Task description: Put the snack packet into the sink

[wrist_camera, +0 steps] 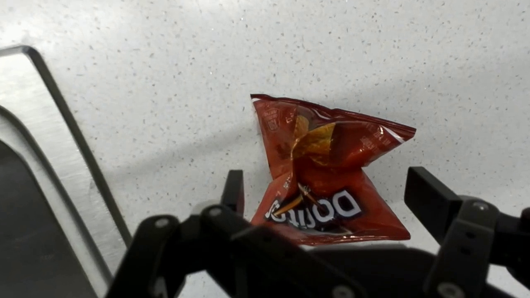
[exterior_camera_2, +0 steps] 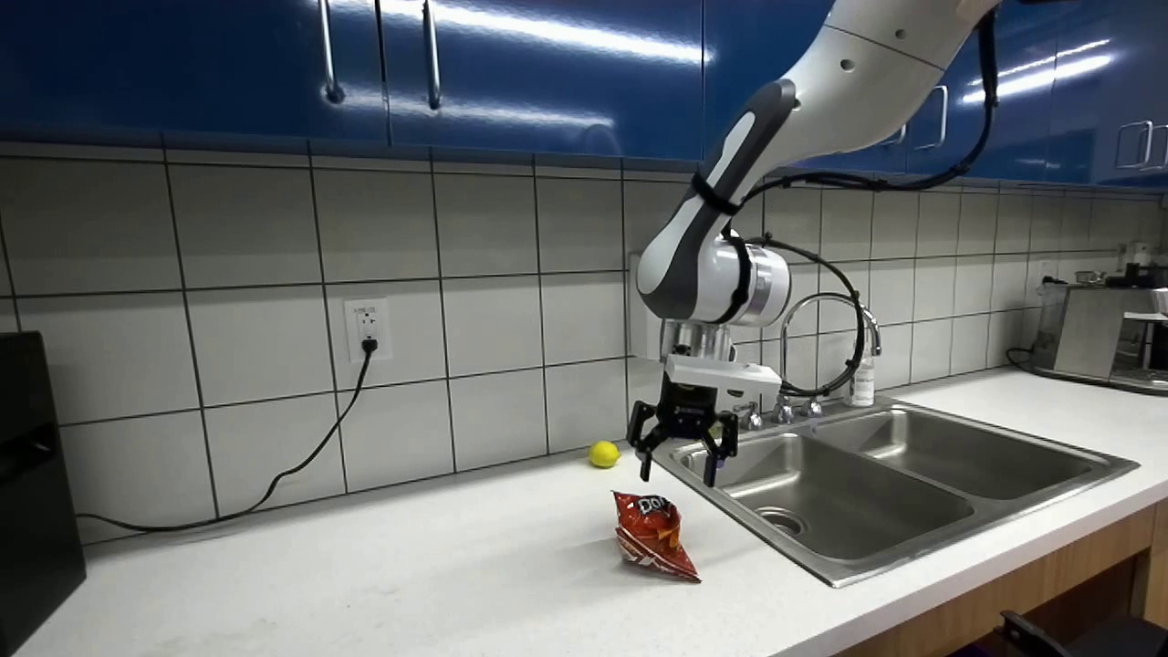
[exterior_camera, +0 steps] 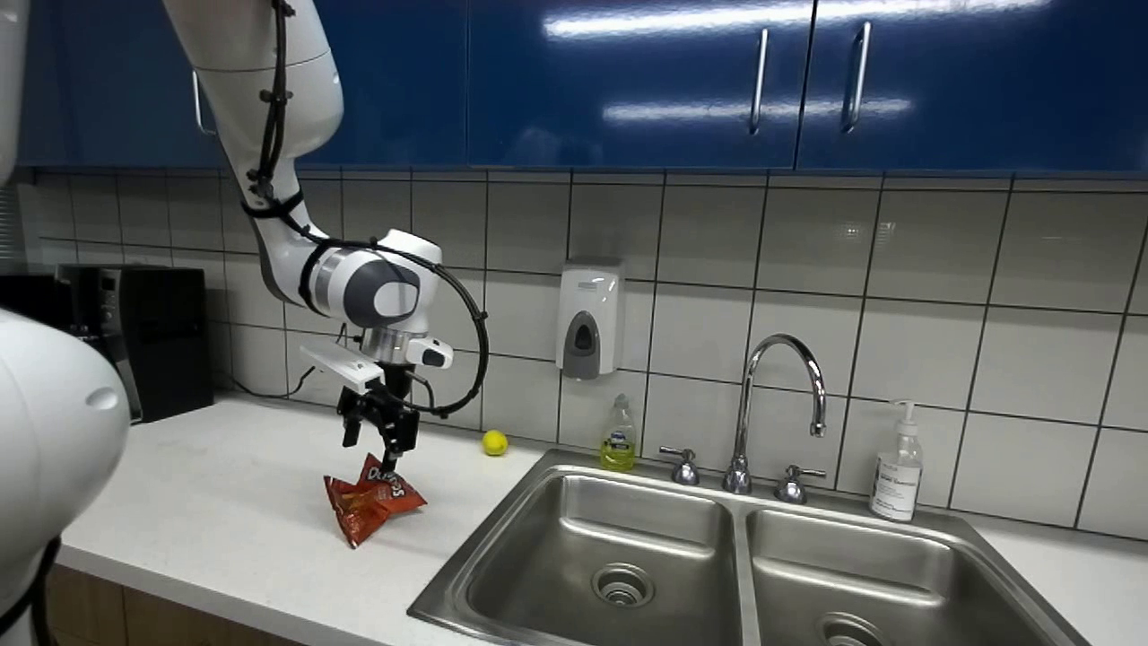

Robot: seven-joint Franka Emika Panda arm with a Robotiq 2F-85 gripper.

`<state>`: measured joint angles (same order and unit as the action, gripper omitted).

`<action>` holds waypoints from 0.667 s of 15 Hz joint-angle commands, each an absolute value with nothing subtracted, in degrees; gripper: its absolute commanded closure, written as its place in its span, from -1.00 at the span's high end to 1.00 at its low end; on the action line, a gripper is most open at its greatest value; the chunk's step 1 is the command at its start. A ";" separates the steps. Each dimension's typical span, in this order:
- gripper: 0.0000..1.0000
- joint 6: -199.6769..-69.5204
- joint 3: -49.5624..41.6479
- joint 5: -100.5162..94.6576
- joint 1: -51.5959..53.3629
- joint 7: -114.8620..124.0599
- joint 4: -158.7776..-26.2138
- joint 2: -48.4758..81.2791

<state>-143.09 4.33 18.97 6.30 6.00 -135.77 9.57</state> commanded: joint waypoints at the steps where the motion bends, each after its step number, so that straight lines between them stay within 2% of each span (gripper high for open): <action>1: 1.00 -144.69 5.34 22.01 4.35 2.30 -133.78 13.23; 10: 1.00 -145.85 7.11 27.12 2.75 0.90 -129.37 19.77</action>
